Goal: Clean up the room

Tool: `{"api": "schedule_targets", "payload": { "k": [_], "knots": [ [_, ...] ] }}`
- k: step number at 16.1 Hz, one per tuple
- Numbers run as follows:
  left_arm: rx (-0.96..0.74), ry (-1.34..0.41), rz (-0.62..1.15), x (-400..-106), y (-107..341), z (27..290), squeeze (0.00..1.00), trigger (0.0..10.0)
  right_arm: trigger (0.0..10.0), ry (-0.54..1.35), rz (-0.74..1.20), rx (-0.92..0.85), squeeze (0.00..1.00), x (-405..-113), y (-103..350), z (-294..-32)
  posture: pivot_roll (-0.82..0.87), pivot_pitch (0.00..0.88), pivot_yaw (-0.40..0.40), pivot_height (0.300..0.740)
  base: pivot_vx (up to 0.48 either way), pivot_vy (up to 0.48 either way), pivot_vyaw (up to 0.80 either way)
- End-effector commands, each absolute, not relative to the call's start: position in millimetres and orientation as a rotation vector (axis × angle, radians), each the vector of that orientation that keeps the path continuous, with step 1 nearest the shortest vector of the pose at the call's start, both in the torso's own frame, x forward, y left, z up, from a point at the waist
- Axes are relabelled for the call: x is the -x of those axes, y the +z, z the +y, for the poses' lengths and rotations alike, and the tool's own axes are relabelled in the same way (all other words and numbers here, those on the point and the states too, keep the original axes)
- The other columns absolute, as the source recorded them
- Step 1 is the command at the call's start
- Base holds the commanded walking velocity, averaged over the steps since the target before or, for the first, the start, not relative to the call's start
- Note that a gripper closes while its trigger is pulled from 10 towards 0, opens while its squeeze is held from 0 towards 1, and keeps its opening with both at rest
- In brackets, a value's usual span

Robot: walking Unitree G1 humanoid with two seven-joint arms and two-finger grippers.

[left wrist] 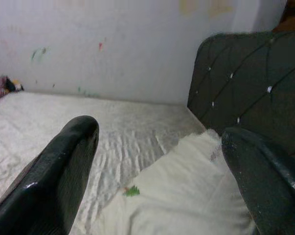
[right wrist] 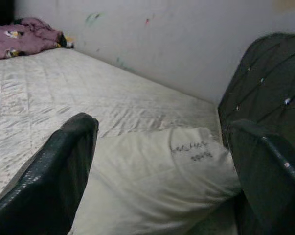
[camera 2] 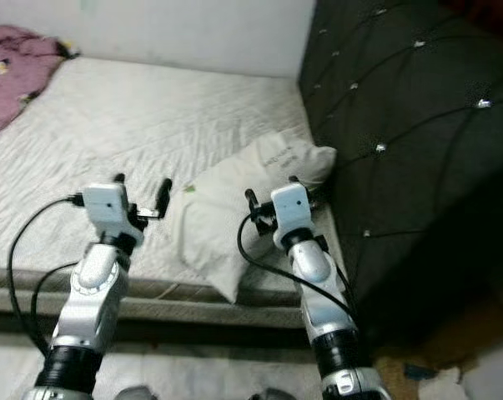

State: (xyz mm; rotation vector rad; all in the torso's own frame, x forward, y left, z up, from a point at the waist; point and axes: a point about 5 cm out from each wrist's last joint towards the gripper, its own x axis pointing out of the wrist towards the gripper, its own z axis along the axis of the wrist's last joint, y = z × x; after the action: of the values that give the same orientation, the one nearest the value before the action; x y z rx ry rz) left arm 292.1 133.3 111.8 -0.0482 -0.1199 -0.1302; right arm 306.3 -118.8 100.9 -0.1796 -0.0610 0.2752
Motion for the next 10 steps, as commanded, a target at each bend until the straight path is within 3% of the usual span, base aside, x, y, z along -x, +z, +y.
{"api": "schedule_targets", "payload": {
  "k": [1,10],
  "knots": [
    [0.059,-0.151,-0.136,-292.6,115.8,127.7,0.00,10.0,10.0,0.259,-0.080,0.188,0.00,-309.5,107.8,-122.4,0.02,0.000,-0.069,0.740,0.356,0.000,0.00],
    [0.059,-0.170,-0.144,-292.5,116.5,126.7,0.00,10.0,10.0,0.255,-0.081,0.184,0.00,-309.9,108.0,-122.8,0.02,0.000,-0.066,0.740,0.324,0.000,0.00]
  ]
}}
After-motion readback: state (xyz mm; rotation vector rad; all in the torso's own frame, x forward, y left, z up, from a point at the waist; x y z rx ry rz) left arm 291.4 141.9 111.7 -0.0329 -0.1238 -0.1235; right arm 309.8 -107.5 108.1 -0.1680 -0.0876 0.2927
